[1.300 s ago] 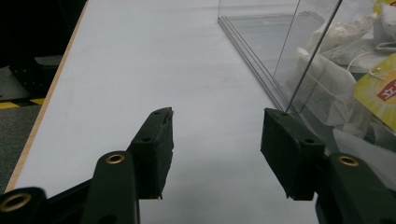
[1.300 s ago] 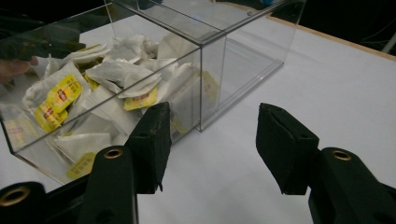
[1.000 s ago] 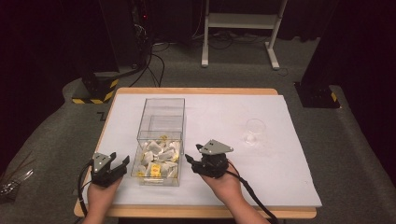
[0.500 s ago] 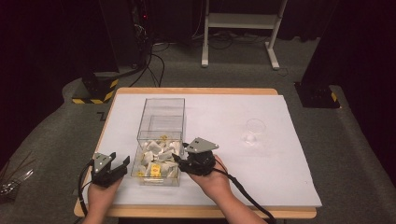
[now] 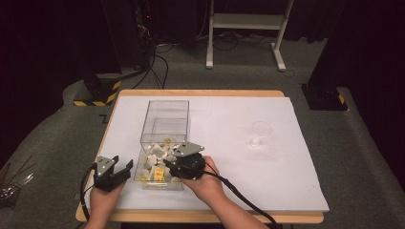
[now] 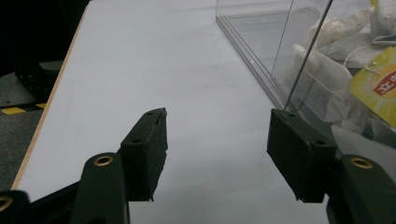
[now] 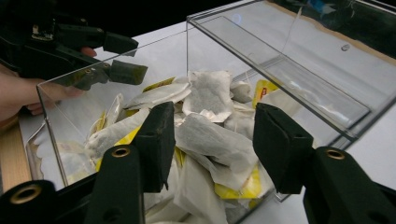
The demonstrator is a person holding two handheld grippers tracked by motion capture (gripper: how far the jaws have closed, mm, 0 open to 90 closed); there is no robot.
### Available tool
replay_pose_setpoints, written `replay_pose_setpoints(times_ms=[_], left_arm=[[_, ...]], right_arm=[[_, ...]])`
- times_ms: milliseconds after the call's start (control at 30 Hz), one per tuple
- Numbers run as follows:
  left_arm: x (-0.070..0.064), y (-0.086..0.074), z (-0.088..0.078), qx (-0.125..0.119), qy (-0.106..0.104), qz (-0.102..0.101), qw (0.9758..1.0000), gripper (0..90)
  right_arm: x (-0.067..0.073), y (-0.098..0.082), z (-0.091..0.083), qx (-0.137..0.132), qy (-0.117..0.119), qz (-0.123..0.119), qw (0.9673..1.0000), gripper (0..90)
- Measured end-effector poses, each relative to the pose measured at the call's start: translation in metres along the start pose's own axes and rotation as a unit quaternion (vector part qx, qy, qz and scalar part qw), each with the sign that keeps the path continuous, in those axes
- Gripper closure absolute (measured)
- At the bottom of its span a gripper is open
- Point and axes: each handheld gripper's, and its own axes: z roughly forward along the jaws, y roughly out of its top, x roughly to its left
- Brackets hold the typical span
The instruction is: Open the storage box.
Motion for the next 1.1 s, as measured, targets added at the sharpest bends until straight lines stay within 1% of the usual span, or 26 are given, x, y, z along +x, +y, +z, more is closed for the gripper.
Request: replay_pose_setpoints(times_ms=[100,133,200,333,367,500,600,767,833,1033,1100], left_arm=[[0.0,0.0,0.0,-0.001,-0.001,-0.002,1.0,38.2],[0.0,0.0,0.0,0.001,-0.001,0.001,1.0,38.2],[0.0,0.0,0.0,0.002,-0.001,0.004,1.0,38.2],[0.0,0.0,0.0,0.003,0.0,0.005,1.0,38.2],[0.0,0.0,0.0,0.002,0.0,0.003,1.0,38.2],[0.0,0.0,0.0,0.004,0.002,0.004,1.0,38.2],[0.0,0.0,0.001,0.003,0.003,0.004,1.0,38.2],[0.0,0.0,0.0,0.001,0.003,0.003,1.0,38.0],[0.0,0.0,0.0,0.001,0.003,0.002,1.0,37.9],[0.0,0.0,0.001,0.001,0.004,0.0,1.0,37.4],[0.0,0.0,0.001,0.0,0.004,0.0,1.0,37.3]], right_arm=[[0.003,0.001,0.005,0.007,0.001,-0.004,1.0,51.3],[0.003,0.001,0.007,0.009,0.001,-0.005,0.9999,51.7],[0.003,0.001,0.009,0.015,0.0,0.002,0.9999,51.9],[0.002,0.001,0.013,0.026,0.005,0.005,0.9996,54.0],[0.002,0.001,0.014,0.028,0.003,0.003,0.9996,54.7],[0.003,0.001,0.015,0.028,0.002,0.0,0.9996,57.3],[0.004,0.002,0.017,0.035,0.001,-0.007,0.9993,58.6],[0.005,0.003,0.02,0.045,0.005,-0.007,0.9989,62.5],[0.006,0.004,0.021,0.047,0.003,-0.01,0.9988,63.8],[0.007,0.004,0.024,0.058,0.01,-0.004,0.9983,71.2],[0.008,0.005,0.025,0.06,0.007,-0.008,0.9982,72.2]])
